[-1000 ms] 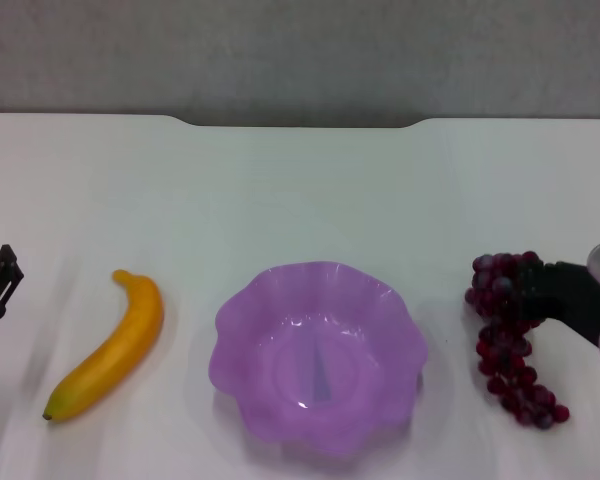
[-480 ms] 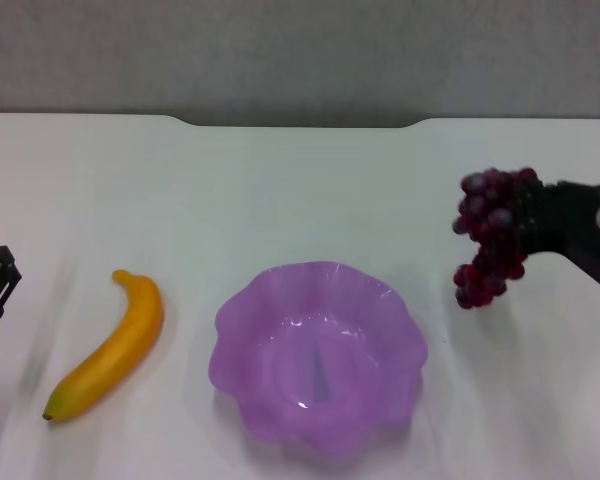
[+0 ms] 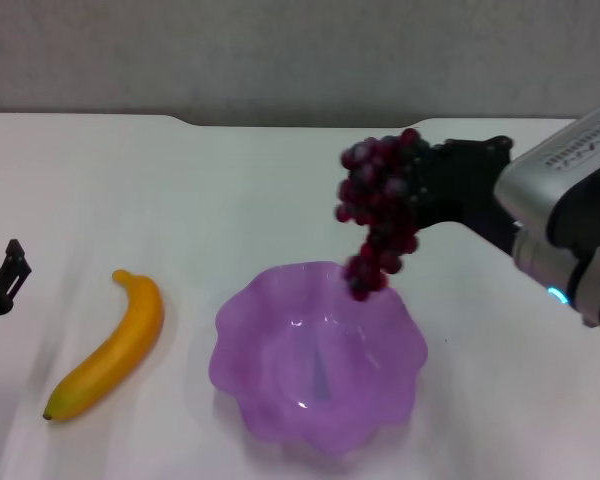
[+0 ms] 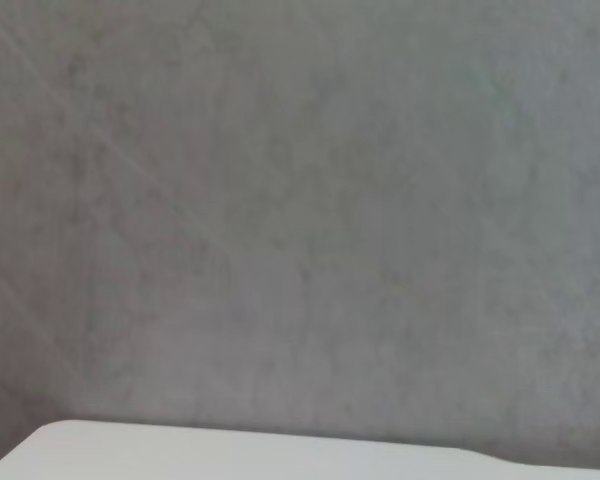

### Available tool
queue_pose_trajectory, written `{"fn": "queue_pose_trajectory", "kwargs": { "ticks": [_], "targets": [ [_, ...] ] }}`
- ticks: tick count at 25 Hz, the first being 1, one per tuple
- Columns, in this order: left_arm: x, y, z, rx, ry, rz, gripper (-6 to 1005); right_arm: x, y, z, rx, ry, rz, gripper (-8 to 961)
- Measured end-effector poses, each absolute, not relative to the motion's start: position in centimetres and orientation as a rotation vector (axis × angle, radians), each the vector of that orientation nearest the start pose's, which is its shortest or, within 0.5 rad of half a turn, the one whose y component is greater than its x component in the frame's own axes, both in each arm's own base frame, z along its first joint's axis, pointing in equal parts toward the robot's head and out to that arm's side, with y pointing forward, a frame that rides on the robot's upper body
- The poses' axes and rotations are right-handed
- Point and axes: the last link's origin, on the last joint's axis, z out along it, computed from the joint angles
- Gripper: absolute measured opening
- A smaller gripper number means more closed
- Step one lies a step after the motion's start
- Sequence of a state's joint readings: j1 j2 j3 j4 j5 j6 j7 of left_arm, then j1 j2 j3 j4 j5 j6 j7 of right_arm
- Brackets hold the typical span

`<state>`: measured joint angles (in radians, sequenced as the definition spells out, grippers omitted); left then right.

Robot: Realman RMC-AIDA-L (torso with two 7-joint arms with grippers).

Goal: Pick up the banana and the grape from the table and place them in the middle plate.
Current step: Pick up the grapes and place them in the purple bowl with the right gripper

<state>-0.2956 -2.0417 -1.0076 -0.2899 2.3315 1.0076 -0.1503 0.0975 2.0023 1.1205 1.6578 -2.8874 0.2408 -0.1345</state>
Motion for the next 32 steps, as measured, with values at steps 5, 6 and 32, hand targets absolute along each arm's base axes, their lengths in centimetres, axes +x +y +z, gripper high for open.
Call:
{"fn": "queue_pose_trajectory", "kwargs": {
  "ticks": [5, 6, 32],
  "targets": [
    [-37.2, 30.8, -0.1, -1.461, -0.744, -0.606, 892, 12.5, 31.7, -3.2, -2.16, 0.356, 0.444, 40],
    [-37.2, 30.8, -0.1, -1.46, -0.744, -0.606, 891, 12.5, 31.5, -3.7, -2.174, 0.357, 0.442, 40],
    [-37.2, 30.8, 0.1, -1.449, -0.747, -0.607, 893, 15.8, 30.1, -8.3, -2.294, 0.422, 0.31, 142]
  ]
}}
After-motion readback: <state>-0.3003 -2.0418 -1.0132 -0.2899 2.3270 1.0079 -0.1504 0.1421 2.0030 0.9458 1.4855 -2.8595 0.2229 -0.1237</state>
